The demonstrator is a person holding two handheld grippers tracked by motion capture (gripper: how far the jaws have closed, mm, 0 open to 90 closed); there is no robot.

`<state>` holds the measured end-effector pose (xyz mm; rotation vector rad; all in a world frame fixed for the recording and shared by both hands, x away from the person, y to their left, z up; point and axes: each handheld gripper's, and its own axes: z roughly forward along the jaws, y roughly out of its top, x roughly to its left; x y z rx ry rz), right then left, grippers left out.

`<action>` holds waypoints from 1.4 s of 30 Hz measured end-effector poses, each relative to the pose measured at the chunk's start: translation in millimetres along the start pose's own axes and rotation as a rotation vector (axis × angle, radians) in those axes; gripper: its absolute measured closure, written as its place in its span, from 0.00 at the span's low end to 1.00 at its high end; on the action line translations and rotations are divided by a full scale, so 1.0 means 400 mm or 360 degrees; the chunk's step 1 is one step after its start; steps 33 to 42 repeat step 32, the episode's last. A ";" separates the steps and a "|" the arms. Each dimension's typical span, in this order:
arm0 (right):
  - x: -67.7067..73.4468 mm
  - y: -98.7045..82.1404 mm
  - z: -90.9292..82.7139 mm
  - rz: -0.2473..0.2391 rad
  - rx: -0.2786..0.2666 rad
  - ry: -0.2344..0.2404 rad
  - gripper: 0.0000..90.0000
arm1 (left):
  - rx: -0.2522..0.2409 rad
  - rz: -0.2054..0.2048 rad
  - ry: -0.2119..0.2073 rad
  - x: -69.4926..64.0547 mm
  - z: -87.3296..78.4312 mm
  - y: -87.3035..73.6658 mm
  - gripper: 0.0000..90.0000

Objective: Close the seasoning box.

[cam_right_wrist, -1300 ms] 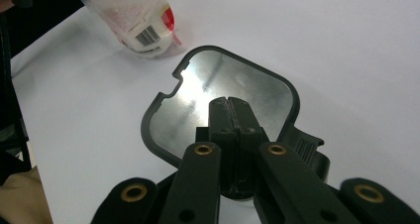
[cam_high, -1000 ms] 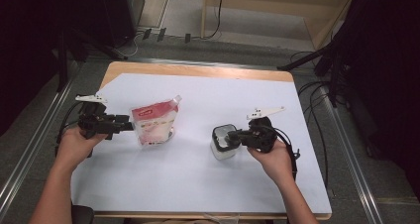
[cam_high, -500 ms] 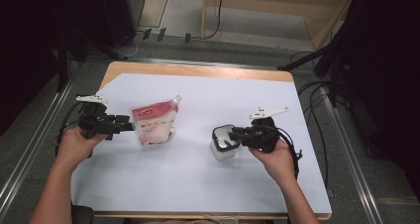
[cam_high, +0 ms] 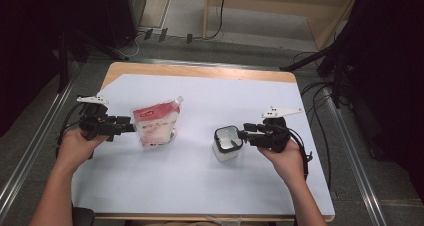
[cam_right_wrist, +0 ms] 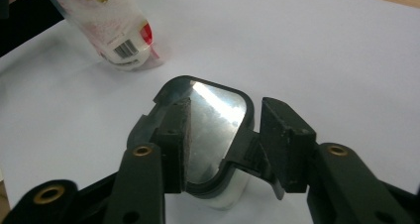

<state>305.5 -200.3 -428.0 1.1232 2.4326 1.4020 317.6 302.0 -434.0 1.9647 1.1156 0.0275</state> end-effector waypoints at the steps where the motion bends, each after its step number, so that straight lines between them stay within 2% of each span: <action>1: -0.002 -0.001 -0.002 0.0000 -0.0001 -0.0009 0.59 | 0.0000 -0.0001 -0.0003 0.000 0.000 0.000 0.47; 9: -0.041 -0.023 -0.028 -0.0030 -0.0037 -0.0115 0.51 | 0.0008 -0.0004 0.0002 0.002 0.000 -0.001 0.46; 15: -0.076 -0.044 -0.049 -0.0047 -0.0066 -0.0188 0.51 | 0.0006 0.0003 0.0010 0.001 0.003 -0.002 0.44; 20: -0.111 -0.072 -0.063 -0.0001 -0.0097 -0.0272 0.49 | 0.0012 -0.0017 0.0017 0.004 0.003 -0.002 0.43; 23: -0.132 -0.085 -0.068 0.0041 -0.0106 -0.0293 0.47 | 0.0016 -0.0052 0.0014 0.006 0.005 -0.002 0.42; 27: -0.154 -0.099 -0.069 0.0087 -0.0115 -0.0345 0.43 | 0.0009 -0.0042 0.0034 0.007 0.005 -0.005 0.40; 32: -0.166 -0.104 -0.071 0.0115 -0.0133 -0.0355 0.40 | -0.0025 -0.0032 0.0059 0.009 0.008 -0.008 0.37; 42: -0.166 -0.104 -0.071 0.0115 -0.0133 -0.0355 0.40 | -0.0025 -0.0032 0.0059 0.009 0.008 -0.008 0.37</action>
